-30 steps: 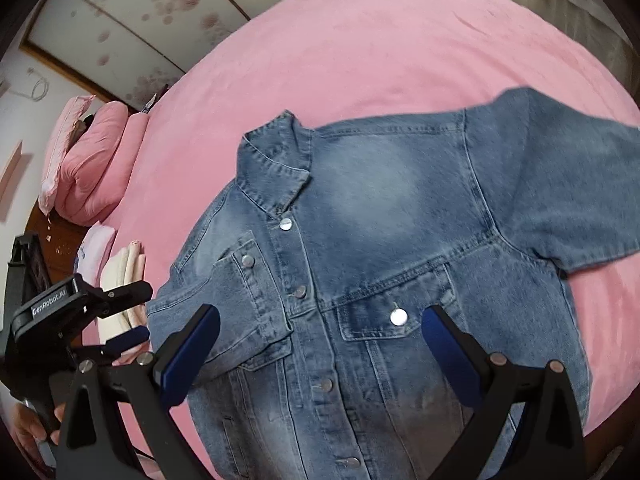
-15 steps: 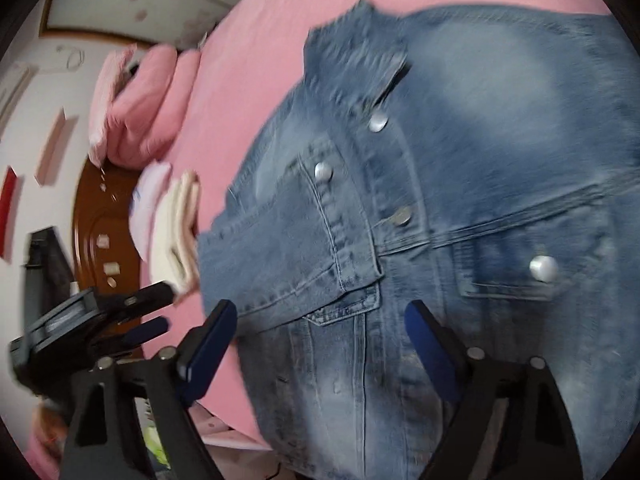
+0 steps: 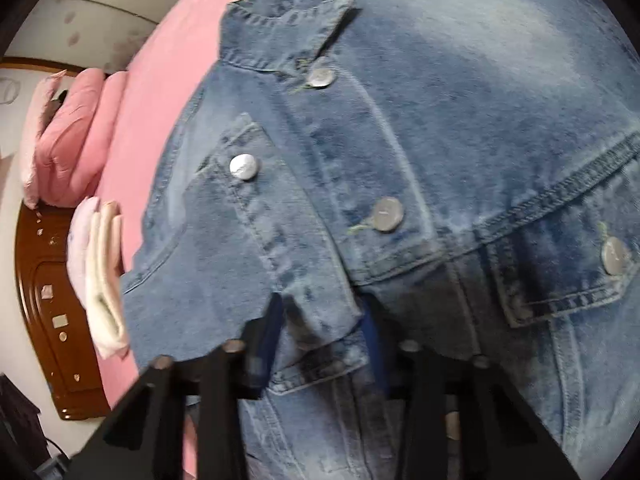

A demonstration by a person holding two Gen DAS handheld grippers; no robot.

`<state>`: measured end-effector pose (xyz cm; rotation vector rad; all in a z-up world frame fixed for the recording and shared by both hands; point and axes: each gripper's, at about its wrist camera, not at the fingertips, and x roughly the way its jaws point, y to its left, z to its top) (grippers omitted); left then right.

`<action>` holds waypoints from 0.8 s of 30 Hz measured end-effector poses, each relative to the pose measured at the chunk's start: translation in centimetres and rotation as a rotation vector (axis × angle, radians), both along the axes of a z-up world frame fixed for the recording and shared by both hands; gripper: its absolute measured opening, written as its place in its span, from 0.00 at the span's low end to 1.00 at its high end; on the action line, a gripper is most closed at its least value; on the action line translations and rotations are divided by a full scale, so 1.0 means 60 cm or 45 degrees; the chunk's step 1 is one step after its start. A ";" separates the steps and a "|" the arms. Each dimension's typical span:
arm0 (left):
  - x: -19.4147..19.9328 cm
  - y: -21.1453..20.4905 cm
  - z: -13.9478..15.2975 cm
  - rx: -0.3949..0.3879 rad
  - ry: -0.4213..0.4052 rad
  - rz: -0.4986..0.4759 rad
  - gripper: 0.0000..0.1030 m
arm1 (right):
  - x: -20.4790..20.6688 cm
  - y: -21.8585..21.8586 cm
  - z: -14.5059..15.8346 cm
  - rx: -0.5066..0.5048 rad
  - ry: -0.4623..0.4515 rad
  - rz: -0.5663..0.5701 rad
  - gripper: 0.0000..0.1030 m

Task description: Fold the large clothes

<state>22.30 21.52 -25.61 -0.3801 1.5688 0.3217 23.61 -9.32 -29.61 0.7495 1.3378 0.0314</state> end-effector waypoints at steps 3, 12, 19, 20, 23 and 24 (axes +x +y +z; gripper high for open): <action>-0.012 0.016 -0.006 -0.014 0.018 0.042 0.82 | -0.005 -0.012 0.006 0.032 0.004 -0.040 0.24; -0.005 0.012 -0.012 -0.016 0.036 0.015 0.82 | -0.003 0.004 0.030 0.053 -0.052 -0.029 0.24; 0.006 -0.003 -0.008 0.004 0.037 -0.045 0.82 | 0.040 0.028 -0.003 0.123 0.013 0.028 0.09; 0.007 -0.003 -0.009 0.012 0.041 -0.053 0.82 | 0.048 0.031 0.006 0.116 -0.007 0.062 0.09; 0.011 0.000 -0.015 0.042 0.057 -0.066 0.82 | 0.064 0.052 0.064 0.085 -0.164 0.204 0.09; 0.014 0.003 -0.017 0.047 0.059 -0.064 0.82 | 0.068 0.056 0.087 0.080 -0.220 0.241 0.09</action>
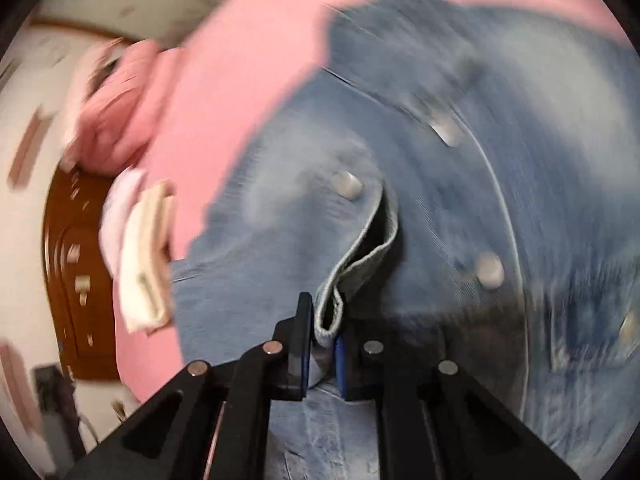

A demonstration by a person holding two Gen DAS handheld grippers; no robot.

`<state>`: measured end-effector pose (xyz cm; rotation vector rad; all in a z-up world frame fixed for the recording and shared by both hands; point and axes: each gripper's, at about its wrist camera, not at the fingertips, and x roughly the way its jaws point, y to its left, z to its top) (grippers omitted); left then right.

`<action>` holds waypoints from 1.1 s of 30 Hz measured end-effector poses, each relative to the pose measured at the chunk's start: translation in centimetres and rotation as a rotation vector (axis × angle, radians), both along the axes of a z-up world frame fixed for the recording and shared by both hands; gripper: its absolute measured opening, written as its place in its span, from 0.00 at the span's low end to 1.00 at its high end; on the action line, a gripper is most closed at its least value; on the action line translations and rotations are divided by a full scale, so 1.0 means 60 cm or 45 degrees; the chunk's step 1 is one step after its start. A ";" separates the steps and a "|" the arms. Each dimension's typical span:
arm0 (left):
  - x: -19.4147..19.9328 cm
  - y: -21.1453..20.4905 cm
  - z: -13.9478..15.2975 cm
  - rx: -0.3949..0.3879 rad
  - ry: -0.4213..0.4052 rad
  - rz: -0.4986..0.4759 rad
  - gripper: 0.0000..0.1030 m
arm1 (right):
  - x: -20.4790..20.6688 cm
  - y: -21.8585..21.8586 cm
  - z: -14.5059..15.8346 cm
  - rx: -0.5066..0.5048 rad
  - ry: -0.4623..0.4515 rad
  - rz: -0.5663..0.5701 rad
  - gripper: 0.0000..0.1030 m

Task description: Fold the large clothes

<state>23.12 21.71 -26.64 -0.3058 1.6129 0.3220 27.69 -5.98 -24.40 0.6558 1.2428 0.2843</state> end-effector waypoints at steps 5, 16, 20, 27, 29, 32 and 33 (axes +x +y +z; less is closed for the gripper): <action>0.021 0.020 -0.009 0.028 -0.019 0.038 0.82 | 0.004 -0.019 0.114 0.009 -0.334 0.020 0.09; 0.071 0.029 -0.038 0.004 -0.069 0.006 0.82 | -0.055 -0.211 0.154 -0.280 -0.474 -0.363 0.09; 0.076 0.028 -0.066 -0.005 -0.043 -0.012 0.82 | -0.067 -0.238 0.060 -0.434 -0.215 -0.401 0.10; 0.079 0.004 -0.061 0.030 -0.105 -0.108 0.63 | -0.115 -0.259 0.011 -0.517 -0.007 -0.706 0.25; 0.077 -0.008 -0.043 -0.004 -0.182 -0.128 0.59 | -0.131 -0.241 0.043 -0.535 -0.113 -0.759 0.27; 0.079 -0.031 -0.044 -0.192 -0.225 -0.175 0.59 | -0.110 -0.198 0.043 -0.290 -0.151 -0.535 0.32; 0.081 -0.037 -0.051 -0.214 -0.209 -0.189 0.59 | -0.083 -0.177 0.036 -0.194 -0.127 -0.439 0.32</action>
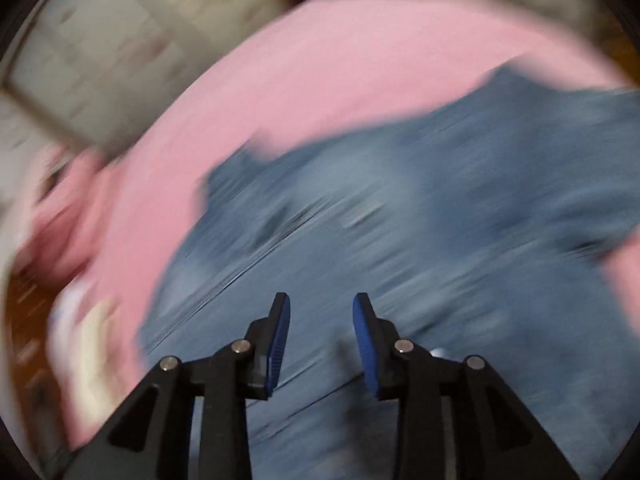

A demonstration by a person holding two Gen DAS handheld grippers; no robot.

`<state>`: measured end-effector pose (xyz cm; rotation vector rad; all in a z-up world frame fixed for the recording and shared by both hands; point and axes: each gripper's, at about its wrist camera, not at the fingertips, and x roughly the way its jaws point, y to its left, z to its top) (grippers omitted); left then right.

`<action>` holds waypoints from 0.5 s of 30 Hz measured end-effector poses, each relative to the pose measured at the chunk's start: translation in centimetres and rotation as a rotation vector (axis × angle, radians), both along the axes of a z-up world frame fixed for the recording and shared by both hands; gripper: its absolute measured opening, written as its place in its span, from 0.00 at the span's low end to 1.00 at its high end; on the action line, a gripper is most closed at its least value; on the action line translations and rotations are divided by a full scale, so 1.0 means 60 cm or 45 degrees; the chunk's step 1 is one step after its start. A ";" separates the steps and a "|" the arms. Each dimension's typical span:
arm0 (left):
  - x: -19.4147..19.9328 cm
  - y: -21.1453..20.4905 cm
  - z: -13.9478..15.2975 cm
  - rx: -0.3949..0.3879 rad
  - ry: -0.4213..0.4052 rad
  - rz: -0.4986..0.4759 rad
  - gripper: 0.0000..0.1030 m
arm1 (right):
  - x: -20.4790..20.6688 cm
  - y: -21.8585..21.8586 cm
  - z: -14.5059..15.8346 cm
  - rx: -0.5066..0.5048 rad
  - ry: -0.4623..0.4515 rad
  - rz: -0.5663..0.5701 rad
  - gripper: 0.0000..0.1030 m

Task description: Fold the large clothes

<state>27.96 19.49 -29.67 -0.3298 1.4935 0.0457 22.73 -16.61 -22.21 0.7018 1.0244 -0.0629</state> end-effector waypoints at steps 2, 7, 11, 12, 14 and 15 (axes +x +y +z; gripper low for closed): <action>-0.001 -0.015 -0.028 -0.015 0.060 -0.036 0.44 | 0.034 0.065 -0.033 0.170 0.048 0.264 0.32; -0.031 0.010 -0.124 0.058 0.269 0.120 0.07 | 0.078 0.205 -0.119 0.176 0.215 0.620 0.17; -0.044 0.052 -0.120 0.085 0.195 0.278 0.04 | 0.085 0.231 -0.130 0.083 0.191 0.794 0.03; -0.043 0.063 -0.116 0.120 0.183 0.305 0.04 | 0.084 0.211 -0.133 0.043 0.197 0.809 0.00; -0.039 0.080 -0.117 0.107 0.188 0.328 0.04 | 0.065 0.130 -0.137 0.068 0.178 0.728 0.00; -0.038 0.084 -0.121 0.086 0.198 0.325 0.04 | 0.056 0.089 -0.135 0.063 0.171 0.658 0.00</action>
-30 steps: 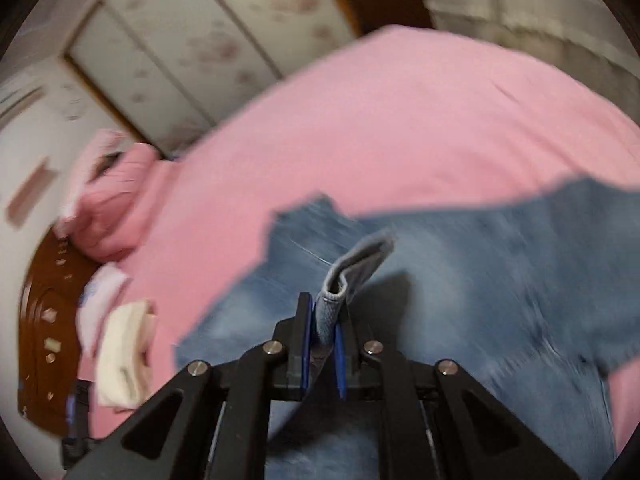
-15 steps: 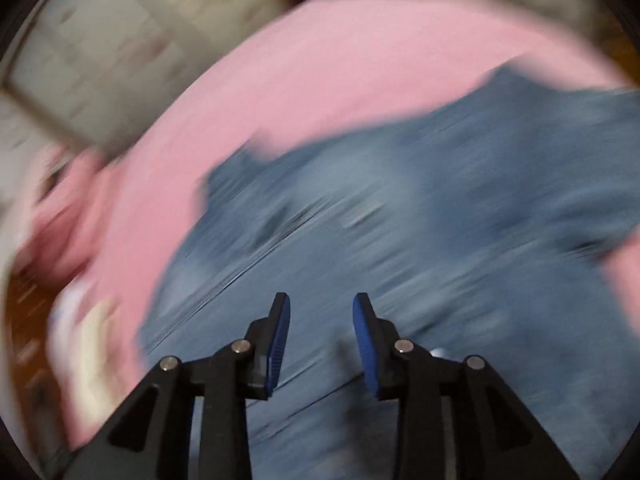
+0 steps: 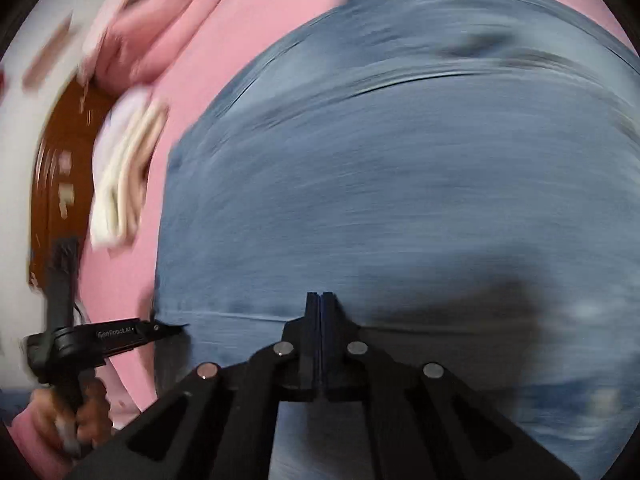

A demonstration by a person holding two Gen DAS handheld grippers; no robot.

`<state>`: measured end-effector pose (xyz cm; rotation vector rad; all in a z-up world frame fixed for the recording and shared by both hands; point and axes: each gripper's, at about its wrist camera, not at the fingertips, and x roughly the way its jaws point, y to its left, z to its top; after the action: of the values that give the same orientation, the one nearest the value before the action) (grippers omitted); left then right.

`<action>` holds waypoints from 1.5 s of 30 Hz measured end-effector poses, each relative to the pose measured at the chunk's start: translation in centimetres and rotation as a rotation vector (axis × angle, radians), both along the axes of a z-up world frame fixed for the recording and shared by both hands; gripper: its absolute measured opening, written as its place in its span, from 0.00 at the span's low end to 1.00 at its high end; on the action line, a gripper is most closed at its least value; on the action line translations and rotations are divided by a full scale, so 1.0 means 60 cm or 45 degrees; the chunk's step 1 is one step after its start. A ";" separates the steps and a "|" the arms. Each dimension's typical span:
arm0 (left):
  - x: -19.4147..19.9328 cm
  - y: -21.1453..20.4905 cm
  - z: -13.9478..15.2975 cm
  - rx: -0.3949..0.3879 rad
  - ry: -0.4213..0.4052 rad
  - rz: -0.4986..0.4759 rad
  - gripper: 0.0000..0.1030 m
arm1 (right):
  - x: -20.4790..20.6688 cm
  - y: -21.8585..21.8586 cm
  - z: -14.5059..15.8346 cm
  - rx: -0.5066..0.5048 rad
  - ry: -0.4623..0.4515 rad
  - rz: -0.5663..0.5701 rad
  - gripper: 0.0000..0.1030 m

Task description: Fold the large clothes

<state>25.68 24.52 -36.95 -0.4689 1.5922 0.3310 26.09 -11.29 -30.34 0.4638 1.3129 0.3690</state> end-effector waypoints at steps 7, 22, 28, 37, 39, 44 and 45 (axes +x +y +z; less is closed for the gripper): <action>-0.001 -0.018 0.015 0.079 -0.045 -0.048 0.04 | -0.066 -0.203 0.050 -0.498 -0.038 -0.459 0.02; 0.093 -0.195 0.064 0.118 0.106 -0.359 0.05 | 0.012 0.143 -0.006 0.200 0.141 -0.004 0.02; 0.101 -0.168 0.031 0.235 0.139 -0.336 0.05 | 0.019 0.044 -0.029 0.229 0.180 -0.104 0.00; 0.101 -0.164 0.050 0.312 0.079 -0.372 0.02 | -0.011 -0.225 0.052 -0.397 0.008 -0.627 0.00; 0.102 -0.195 0.066 0.324 0.040 -0.415 0.02 | -0.010 -0.202 0.072 -0.317 -0.092 -0.575 0.00; 0.112 -0.275 0.142 -0.085 -0.321 -0.537 0.02 | 0.013 -0.066 0.075 0.145 -0.184 -0.275 0.00; 0.119 -0.280 0.143 -0.120 -0.347 -0.527 0.02 | 0.023 -0.027 0.057 0.298 -0.148 -0.240 0.00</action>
<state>32.83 7.73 -28.34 -0.2339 1.3991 -0.1198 27.49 -12.92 -26.91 0.7463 1.1074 0.3881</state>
